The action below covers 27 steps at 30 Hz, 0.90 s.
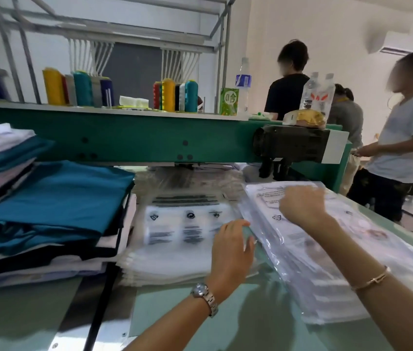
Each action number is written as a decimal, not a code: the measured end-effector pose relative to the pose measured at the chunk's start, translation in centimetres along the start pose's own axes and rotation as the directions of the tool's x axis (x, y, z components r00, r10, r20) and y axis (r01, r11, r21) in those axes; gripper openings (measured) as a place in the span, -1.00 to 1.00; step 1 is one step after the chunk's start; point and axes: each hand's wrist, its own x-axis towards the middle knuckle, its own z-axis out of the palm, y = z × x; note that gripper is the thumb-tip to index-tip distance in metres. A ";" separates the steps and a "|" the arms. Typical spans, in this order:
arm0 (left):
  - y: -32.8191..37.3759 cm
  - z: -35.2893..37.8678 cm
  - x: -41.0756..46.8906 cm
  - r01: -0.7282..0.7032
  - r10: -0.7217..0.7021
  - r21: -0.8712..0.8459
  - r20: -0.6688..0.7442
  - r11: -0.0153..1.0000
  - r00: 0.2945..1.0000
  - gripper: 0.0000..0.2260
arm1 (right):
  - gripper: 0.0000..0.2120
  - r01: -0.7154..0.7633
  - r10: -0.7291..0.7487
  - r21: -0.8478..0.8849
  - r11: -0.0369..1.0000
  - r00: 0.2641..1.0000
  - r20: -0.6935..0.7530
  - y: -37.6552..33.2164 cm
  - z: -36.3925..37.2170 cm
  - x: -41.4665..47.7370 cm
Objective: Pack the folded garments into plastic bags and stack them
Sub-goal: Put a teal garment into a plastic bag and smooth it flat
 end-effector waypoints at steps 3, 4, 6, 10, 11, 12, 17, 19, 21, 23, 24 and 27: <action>-1.7 -2.8 -1.0 -0.048 0.052 0.101 -0.034 0.994 0.998 -0.74 | -0.75 0.129 -0.133 0.090 0.988 0.990 0.037 -4.9 -0.8 -1.9; -2.3 -3.8 -1.3 -0.059 0.066 0.150 -0.044 0.987 0.997 -0.74 | -0.77 0.174 -0.178 0.100 0.980 0.983 0.032 -6.4 -0.8 -2.6; -3.8 -5.7 -2.1 -0.068 0.085 0.243 -0.063 0.968 0.994 -0.72 | -0.83 0.266 -0.271 0.142 0.954 0.963 0.016 -9.2 -0.3 -3.7; -7.5 -9.6 -3.1 -0.036 0.082 0.384 -0.104 0.923 0.991 -0.72 | -0.72 0.409 -0.458 0.394 0.823 0.888 0.035 -13.9 1.8 -4.7; -8.6 -10.5 -3.3 -0.029 0.085 0.413 -0.117 0.910 0.990 -0.72 | -0.68 0.436 -0.504 0.451 0.779 0.863 0.035 -15.0 2.4 -5.1; -9.6 -11.3 -3.5 -0.024 0.088 0.441 -0.125 0.897 0.988 -0.73 | -0.65 0.463 -0.549 0.507 0.727 0.836 0.024 -16.0 2.9 -5.6; -13.2 -13.5 -4.9 -0.032 0.110 0.534 -0.116 0.845 0.987 -0.76 | -0.58 0.528 -0.708 0.688 0.497 0.705 -0.029 -19.7 6.4 -7.7; -13.9 -13.6 -5.7 -0.032 0.103 0.532 -0.103 0.846 0.989 -0.69 | -0.56 0.528 -0.718 0.687 0.499 0.696 -0.014 -20.5 7.7 -8.2; -14.4 -13.8 -6.5 -0.024 0.086 0.533 -0.091 0.846 0.992 -0.67 | -0.57 0.540 -0.711 0.686 0.487 0.701 -0.047 -21.0 8.9 -8.6; -14.7 -14.3 -6.8 -0.027 0.088 0.552 -0.085 0.834 0.992 -0.69 | -0.61 0.527 -0.678 0.733 0.430 0.725 -0.123 -21.2 9.6 -9.1; -14.8 -14.5 -6.8 -0.033 0.095 0.565 -0.080 0.824 0.992 -0.70 | -0.62 0.533 -0.659 0.744 0.403 0.733 -0.168 -21.2 9.8 -9.3; -14.6 -15.1 -6.8 -0.038 0.095 0.586 -0.066 0.809 0.993 -0.70 | -0.59 0.585 -0.608 0.730 0.355 0.737 -0.295 -20.8 9.9 -9.7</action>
